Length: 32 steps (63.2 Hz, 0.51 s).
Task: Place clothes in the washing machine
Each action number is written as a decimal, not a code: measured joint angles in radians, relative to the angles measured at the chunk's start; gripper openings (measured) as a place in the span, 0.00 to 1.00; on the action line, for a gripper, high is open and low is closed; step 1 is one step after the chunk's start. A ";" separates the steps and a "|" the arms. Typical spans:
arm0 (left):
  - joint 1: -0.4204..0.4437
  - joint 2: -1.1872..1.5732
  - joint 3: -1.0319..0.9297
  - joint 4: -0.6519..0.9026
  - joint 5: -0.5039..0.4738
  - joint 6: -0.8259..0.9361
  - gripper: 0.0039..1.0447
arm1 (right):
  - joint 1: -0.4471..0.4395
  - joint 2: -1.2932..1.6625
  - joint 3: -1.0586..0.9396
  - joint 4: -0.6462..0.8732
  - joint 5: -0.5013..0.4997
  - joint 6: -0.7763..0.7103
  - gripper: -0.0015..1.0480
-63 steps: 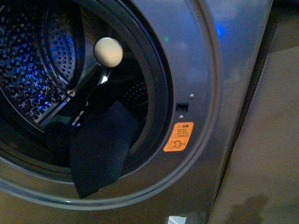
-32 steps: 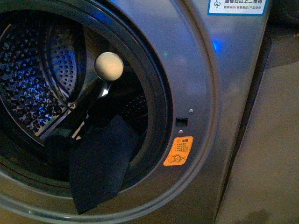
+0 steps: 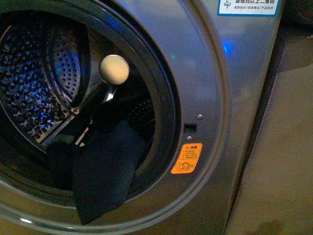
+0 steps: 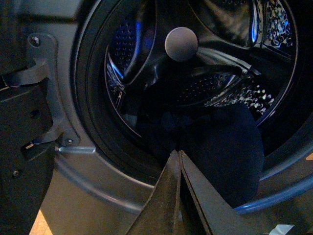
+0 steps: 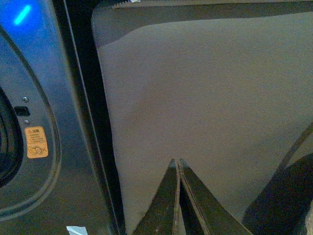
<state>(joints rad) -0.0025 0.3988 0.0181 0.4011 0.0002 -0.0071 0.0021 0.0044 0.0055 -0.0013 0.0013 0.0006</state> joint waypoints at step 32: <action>0.000 -0.194 0.000 -0.192 0.000 0.000 0.03 | 0.000 0.000 0.000 0.000 0.000 0.000 0.02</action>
<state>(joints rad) -0.0025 0.2047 0.0177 0.2089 0.0002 -0.0071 0.0021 0.0044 0.0055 -0.0013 0.0013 0.0006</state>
